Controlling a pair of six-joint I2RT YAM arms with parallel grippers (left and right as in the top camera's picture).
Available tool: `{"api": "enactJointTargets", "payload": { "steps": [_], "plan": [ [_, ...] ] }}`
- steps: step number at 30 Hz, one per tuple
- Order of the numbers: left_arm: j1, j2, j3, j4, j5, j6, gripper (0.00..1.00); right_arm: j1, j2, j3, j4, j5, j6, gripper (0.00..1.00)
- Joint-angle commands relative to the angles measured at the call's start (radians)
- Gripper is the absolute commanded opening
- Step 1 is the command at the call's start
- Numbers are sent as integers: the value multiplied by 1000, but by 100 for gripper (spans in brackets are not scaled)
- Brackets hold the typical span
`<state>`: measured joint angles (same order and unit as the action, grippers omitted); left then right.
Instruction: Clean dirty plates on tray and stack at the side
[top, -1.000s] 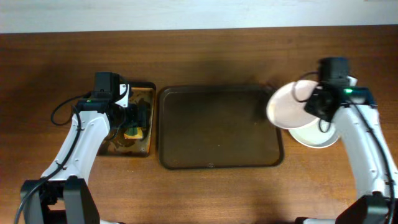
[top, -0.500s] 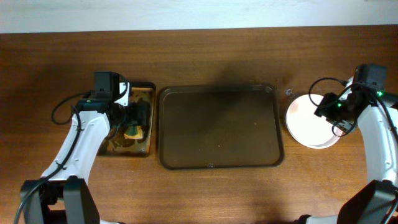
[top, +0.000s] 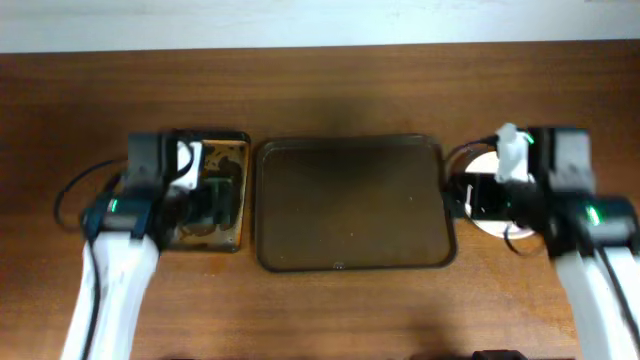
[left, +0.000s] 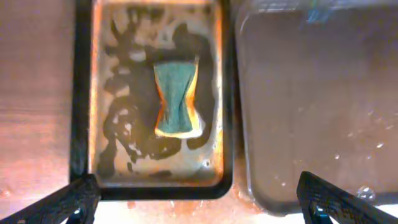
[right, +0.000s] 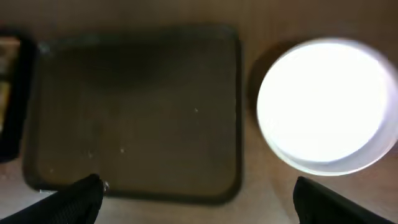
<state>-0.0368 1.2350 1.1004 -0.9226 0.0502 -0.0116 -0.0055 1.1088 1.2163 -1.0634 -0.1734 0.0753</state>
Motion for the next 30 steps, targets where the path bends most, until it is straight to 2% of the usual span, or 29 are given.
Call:
{"api": "enactJointTargets", "payload": {
  "steps": [1,4,7,15,18,20,22,24,26,30],
  "plan": [
    [2,-291,-188,91,13,23,100,6,-208,-125,24,40,4,98],
    [2,-491,-274,98,3,24,100,6,-338,-176,-15,40,3,98],
    [2,-593,-282,98,2,24,100,6,-377,-179,-50,40,3,98],
    [2,-612,-282,98,2,24,100,6,-353,-179,-49,40,3,98],
    [2,-612,-282,98,2,24,100,6,-365,-182,-45,96,-19,98],
    [2,-612,-282,98,3,24,100,6,-412,-212,35,100,-20,98],
    [2,-612,-282,98,2,24,100,6,-522,-311,203,98,-19,98],
    [2,-612,-282,98,3,24,100,6,-647,-435,340,98,-19,98],
    [2,-612,-282,98,2,24,100,19,-854,-634,517,100,-19,98],
    [2,-612,-282,98,2,24,100,47,-1089,-879,712,119,-19,98]
  ]
}}
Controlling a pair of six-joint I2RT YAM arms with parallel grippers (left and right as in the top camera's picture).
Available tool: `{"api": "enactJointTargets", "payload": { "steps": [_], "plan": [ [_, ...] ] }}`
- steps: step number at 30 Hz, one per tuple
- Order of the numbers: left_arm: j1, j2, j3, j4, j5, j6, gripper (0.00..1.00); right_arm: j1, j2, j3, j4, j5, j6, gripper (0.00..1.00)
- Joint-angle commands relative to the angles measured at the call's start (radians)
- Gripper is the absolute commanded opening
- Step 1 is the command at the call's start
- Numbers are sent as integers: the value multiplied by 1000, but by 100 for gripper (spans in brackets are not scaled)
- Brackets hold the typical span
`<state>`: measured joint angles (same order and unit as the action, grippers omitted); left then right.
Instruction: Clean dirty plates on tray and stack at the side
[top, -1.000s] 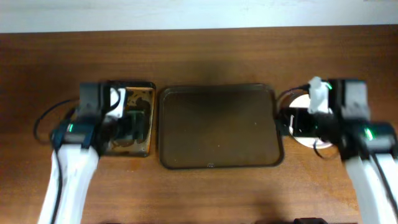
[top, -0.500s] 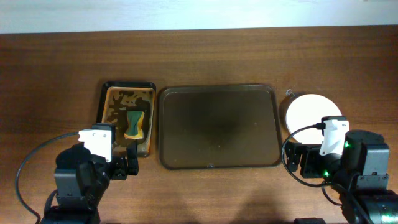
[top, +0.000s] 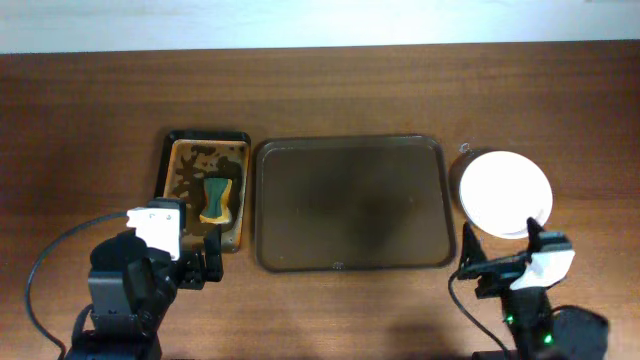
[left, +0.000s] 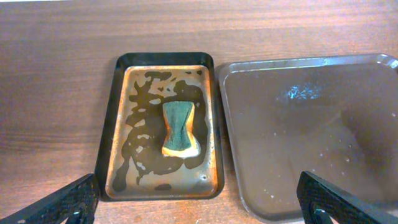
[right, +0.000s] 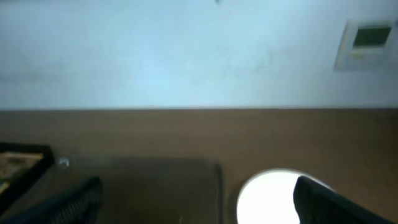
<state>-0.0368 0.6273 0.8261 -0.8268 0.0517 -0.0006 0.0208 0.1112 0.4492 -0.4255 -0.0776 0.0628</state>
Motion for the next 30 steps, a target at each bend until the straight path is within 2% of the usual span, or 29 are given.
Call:
{"api": "enactJointTargets", "payload": {
  "steps": [1,4,8,10,30],
  "plan": [
    [2,-4,-7,2,1,13,100,20,-108,-177,137,23,-6,98],
    [2,-4,-7,2,1,13,100,18,-108,-311,285,31,-8,98],
    [2,-4,-7,2,1,13,100,18,-108,-439,343,18,-62,99],
    [2,-4,-7,1,1,13,100,18,-108,-444,351,20,-112,98],
    [2,-4,-7,0,1,13,100,18,-108,-444,352,23,-111,98]
  ]
}}
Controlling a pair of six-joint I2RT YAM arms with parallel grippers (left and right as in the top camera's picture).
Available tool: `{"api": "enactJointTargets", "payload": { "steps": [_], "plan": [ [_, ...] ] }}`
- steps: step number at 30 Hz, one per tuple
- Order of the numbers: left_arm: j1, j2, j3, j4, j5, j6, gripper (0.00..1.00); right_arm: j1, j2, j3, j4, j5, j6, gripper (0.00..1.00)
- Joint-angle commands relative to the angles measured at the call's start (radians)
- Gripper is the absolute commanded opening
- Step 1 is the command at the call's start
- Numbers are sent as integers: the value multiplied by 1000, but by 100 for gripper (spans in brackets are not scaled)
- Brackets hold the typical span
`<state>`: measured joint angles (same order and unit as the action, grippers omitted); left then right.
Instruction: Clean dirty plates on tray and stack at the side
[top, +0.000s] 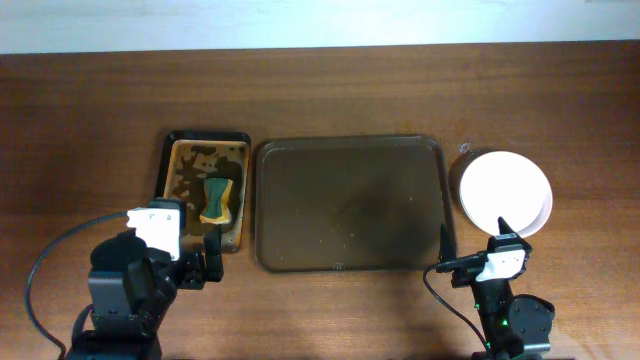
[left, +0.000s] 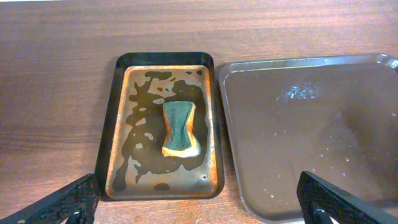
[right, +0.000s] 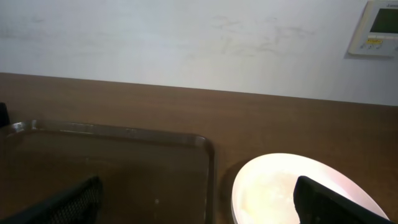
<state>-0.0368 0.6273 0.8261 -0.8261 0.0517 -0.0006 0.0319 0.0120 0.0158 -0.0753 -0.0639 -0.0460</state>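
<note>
The brown tray (top: 350, 205) lies mid-table with only water drops on it, also seen as the tray (left: 311, 130) and the tray (right: 112, 168). White plates (top: 503, 192) are stacked to its right, and the plates (right: 298, 193) show close in the right wrist view. A green-and-yellow sponge (left: 178, 129) lies in a wet black pan (left: 118, 124) left of the tray. My left gripper (left: 199, 205) is open and empty near the table's front edge, in front of the pan. My right gripper (right: 199, 208) is open and empty at the front, in front of the plates.
The sponge pan (top: 170, 190) touches the tray's left side. Brown tabletop (top: 330, 90) runs behind the tray to a white wall (right: 186, 43). Cables trail from both arm bases at the front.
My right arm has shifted a little to the left at the front edge, and its camera now looks lower, onto the tray and plates. The left arm has not moved.
At first my left gripper hung open over the sponge pan and my right one open over the white plates. A second later both arms were back at the table's front edge, open and empty. They remain there now.
</note>
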Motion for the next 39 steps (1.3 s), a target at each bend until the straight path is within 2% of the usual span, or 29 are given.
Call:
{"api": "enactJointTargets", "payload": {
  "steps": [1,4,7,12,13,18,20,24,39],
  "plan": [
    [2,-4,-7,-1,1,13,100,7,-8,-10,2,9,-2,98],
    [3,-39,-10,-12,-33,17,100,7,-8,-10,2,9,-3,98],
    [10,-149,-91,32,-33,16,100,7,-8,-10,2,9,-3,98],
    [10,-438,-463,420,13,11,100,7,-8,-10,2,9,-3,98],
    [10,-492,-554,541,24,11,100,7,-8,-10,2,9,-3,98],
    [9,-623,-812,951,39,-7,100,7,-8,-10,2,9,-3,98],
    [5,-623,-818,956,38,-6,100,7,-8,-10,2,9,-2,98],
    [5,-622,-818,748,39,-4,100,7,-8,-10,2,9,-3,98],
    [5,-622,-817,753,38,-3,100,7,-8,-10,2,9,-3,98]
  ]
}}
